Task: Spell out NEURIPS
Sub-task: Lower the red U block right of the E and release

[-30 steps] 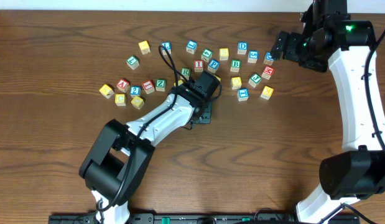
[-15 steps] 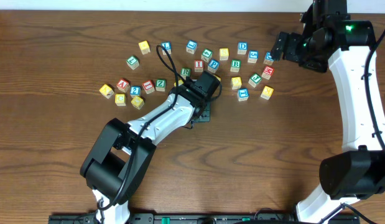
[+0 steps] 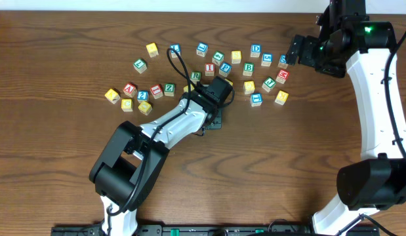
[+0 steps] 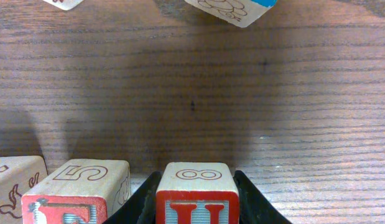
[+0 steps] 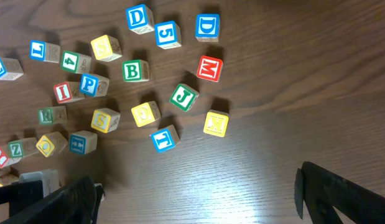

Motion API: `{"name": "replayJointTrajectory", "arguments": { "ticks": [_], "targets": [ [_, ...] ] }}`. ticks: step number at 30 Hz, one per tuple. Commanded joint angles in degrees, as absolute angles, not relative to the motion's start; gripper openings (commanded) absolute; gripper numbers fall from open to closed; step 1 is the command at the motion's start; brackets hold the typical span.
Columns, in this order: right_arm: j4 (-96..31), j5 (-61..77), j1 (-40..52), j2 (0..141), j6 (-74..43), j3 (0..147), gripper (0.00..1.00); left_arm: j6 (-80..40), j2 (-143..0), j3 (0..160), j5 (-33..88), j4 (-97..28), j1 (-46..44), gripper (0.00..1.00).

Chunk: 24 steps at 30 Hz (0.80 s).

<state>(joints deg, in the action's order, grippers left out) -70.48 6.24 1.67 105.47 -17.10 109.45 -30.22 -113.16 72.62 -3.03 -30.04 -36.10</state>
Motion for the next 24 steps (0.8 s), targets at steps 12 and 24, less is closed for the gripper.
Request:
{"name": "replayJointTrajectory", "arguments": {
  "ticks": [12, 24],
  "targets": [
    [-70.5, 7.7, 1.6, 105.1, -16.3, 109.7, 0.99, -30.9, -115.3, 72.1, -3.7, -29.9, -36.1, 0.34],
    [-70.5, 7.7, 1.6, 105.1, -16.2, 109.7, 0.99, -30.9, -115.3, 72.1, -3.7, -29.9, -36.1, 0.36]
  ]
}}
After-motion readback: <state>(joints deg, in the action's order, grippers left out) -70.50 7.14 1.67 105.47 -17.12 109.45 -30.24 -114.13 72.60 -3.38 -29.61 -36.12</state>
